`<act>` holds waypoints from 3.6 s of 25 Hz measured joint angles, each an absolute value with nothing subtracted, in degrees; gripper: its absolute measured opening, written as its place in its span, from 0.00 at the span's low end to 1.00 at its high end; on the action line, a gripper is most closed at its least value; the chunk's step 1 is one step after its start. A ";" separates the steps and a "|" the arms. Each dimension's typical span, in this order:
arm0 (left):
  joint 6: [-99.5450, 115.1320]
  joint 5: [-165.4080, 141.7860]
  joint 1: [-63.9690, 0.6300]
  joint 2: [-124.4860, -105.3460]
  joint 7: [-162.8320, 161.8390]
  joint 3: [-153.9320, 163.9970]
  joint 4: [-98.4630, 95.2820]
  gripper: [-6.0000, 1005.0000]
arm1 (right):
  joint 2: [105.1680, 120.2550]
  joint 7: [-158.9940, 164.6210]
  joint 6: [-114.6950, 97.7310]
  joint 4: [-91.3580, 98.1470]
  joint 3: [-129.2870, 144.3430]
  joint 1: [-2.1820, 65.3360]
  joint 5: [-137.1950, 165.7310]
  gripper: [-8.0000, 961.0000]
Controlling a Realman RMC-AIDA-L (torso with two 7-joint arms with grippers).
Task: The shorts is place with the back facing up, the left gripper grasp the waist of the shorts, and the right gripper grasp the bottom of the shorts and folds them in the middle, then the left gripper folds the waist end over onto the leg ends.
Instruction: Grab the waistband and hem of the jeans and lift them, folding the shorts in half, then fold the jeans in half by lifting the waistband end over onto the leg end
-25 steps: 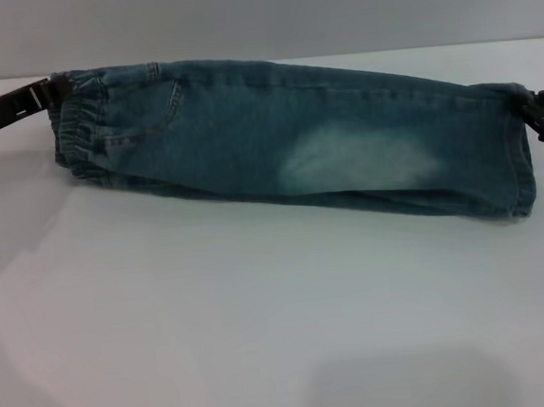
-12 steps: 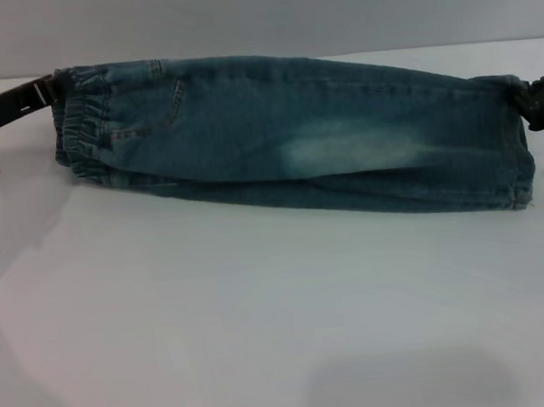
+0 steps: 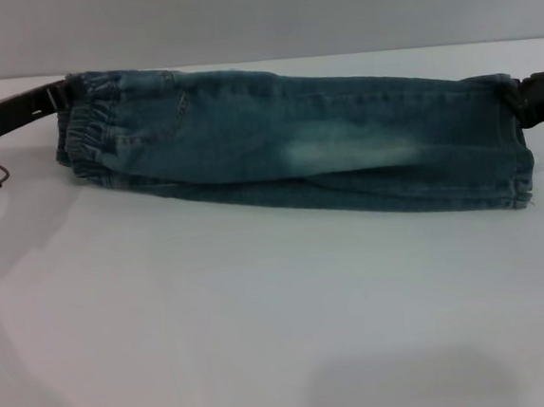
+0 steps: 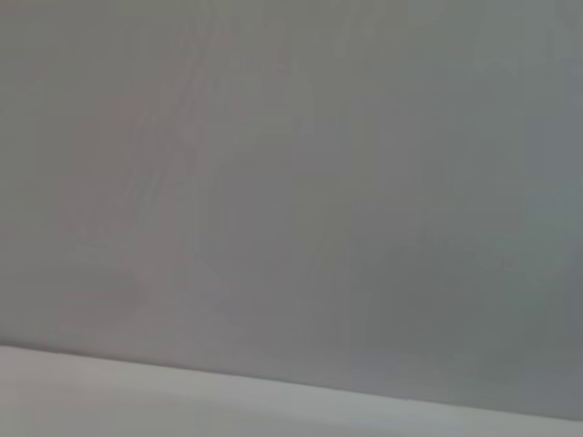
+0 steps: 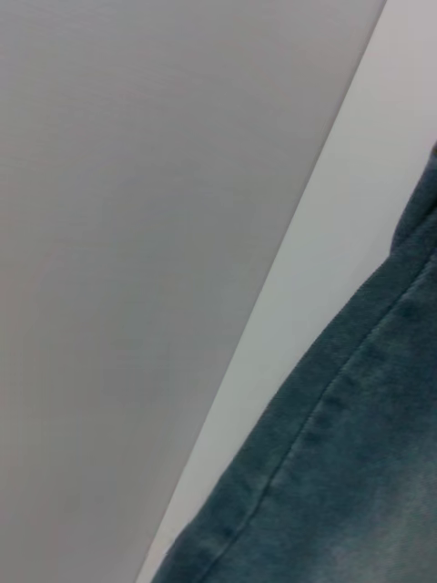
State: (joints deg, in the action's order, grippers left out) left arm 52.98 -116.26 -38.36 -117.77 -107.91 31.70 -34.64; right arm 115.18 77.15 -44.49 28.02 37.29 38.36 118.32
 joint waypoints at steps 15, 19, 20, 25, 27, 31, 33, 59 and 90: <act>51.68 -116.28 -39.41 -117.80 -107.88 33.17 -34.15 0.19 | 115.60 77.15 -38.34 25.46 37.47 40.13 118.11 0.18; 51.53 -115.86 -39.33 -117.81 -107.83 33.14 -34.10 0.22 | 115.82 77.15 -38.10 25.68 37.45 40.10 117.94 0.26; 51.53 -115.86 -39.33 -117.81 -107.83 33.14 -34.10 0.25 | 115.89 77.15 -38.02 25.68 37.44 40.03 117.93 0.30; 52.06 -112.20 -37.59 -117.71 -105.25 33.11 -34.24 0.44 | 116.80 77.15 -37.10 27.04 37.37 39.41 117.86 0.50; 53.40 -110.68 -36.12 -117.50 -103.01 33.08 -34.56 0.54 | 117.21 77.15 -36.88 27.88 37.29 39.02 117.74 0.51; 55.35 -110.53 -34.39 -117.15 -101.00 33.15 -34.78 0.69 | 117.46 77.15 -36.82 28.41 37.36 38.68 116.94 0.54; 55.62 -110.77 -33.64 -116.95 -100.52 33.31 -34.73 0.75 | 117.47 77.16 -36.88 28.41 37.41 38.67 116.44 0.54; 44.88 -108.52 -32.78 -117.94 -85.52 34.61 -26.34 0.84 | 118.48 72.98 -45.26 30.80 37.48 35.21 105.66 0.54; 38.29 -108.11 -37.49 -118.03 -81.05 34.68 -20.12 0.81 | 118.03 72.94 -49.31 31.39 36.91 33.91 105.55 0.54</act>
State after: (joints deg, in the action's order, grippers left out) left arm 38.29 -108.11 -37.49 -118.03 -81.05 34.68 -20.12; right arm 118.03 72.94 -49.31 31.39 36.91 33.91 105.55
